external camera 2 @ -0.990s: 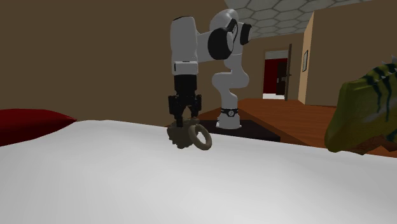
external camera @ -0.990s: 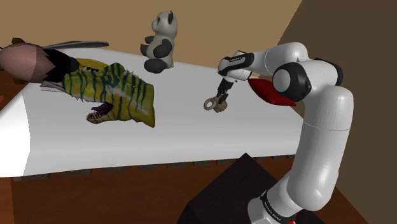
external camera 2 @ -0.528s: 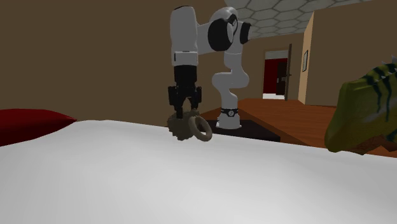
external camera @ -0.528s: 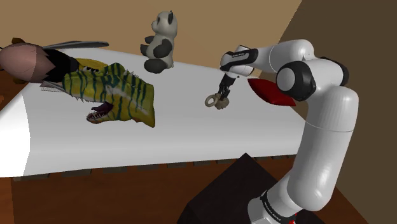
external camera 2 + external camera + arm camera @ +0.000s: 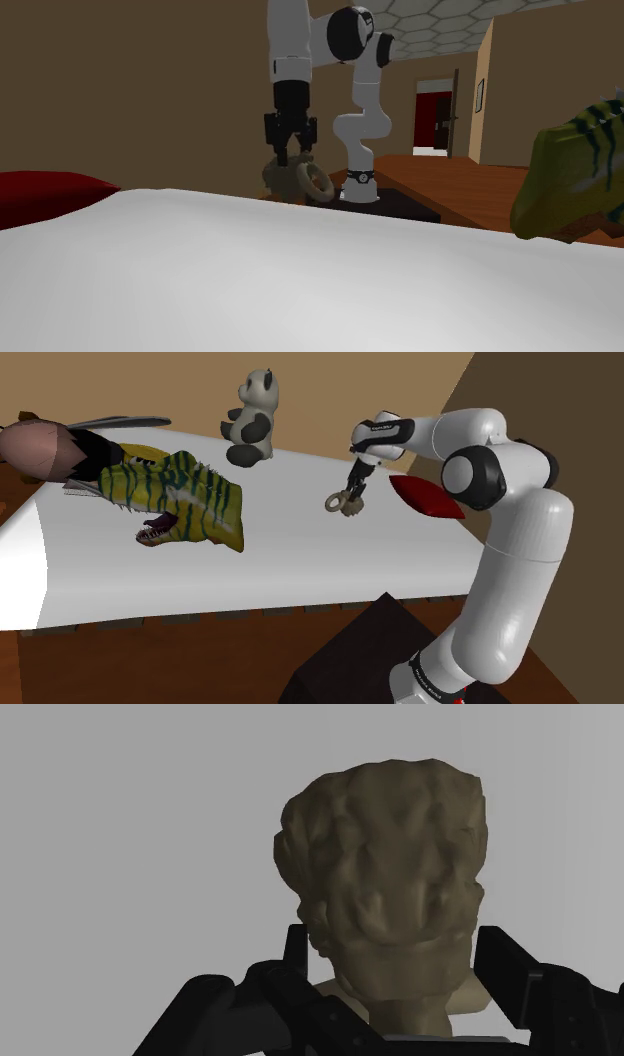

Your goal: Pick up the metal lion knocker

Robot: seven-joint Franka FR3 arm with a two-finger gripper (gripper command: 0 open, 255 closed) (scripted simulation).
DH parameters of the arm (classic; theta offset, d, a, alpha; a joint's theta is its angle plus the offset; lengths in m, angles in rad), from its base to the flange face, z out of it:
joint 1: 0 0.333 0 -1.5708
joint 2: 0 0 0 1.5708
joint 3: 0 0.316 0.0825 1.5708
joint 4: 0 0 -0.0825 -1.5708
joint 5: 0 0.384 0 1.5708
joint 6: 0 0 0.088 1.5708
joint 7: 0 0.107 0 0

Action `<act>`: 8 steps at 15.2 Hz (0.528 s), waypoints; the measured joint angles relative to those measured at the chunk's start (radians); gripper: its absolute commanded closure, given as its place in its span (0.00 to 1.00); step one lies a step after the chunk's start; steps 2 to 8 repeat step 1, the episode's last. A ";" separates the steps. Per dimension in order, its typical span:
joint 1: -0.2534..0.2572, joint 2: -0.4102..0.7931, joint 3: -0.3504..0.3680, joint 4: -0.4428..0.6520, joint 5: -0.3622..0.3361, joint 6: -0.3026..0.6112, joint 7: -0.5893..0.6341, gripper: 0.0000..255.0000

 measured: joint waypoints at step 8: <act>-0.001 -0.002 -0.001 0.007 -0.002 -0.009 0.001 1.00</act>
